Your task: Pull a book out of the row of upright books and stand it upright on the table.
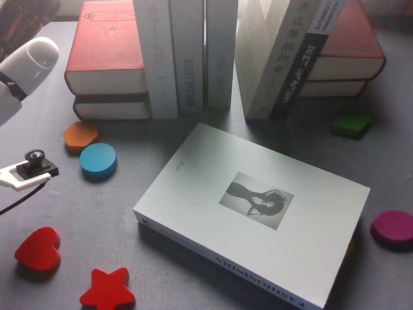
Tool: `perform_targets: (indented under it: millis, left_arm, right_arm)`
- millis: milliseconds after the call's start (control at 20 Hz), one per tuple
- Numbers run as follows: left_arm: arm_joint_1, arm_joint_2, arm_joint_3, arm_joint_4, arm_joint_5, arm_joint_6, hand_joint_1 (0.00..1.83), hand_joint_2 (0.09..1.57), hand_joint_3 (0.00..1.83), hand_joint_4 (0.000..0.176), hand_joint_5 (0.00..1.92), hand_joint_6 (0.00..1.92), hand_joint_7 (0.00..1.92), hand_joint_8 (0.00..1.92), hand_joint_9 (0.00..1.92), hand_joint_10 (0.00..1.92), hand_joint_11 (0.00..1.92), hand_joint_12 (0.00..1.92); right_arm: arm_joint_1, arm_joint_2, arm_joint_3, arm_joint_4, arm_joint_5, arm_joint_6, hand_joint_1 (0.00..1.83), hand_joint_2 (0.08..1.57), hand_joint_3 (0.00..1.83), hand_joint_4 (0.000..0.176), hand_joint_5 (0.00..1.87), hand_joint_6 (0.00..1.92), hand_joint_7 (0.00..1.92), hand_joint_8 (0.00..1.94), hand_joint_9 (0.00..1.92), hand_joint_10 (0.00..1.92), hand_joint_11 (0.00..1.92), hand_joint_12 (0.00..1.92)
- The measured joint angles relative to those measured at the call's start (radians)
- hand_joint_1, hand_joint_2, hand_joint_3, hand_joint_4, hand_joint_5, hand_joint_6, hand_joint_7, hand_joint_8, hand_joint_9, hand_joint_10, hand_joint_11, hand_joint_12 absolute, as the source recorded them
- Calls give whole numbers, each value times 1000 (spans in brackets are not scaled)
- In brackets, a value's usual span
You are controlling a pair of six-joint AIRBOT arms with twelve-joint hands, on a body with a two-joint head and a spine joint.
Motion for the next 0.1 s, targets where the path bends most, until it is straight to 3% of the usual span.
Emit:
perform_targets:
  millis: [50, 100]
  left_arm:
    - [0, 0, 0, 2, -11, -10, 338, 1372, 0, 52, 63, 5, 131, 1, 201, 6, 0, 886]
    - [0, 0, 0, 6, -18, -21, 324, 1404, 1, 63, 91, 14, 118, 1, 190, 1, 0, 865]
  right_arm:
    - [0, -2, -2, -7, 4, -6, 14, 1383, 14, 0, 0, 0, 0, 0, 32, 13, 0, 0]
    - [0, -2, -8, -6, 10, -10, 2, 1386, 13, 0, 0, 0, 0, 0, 47, 19, 3, 1]
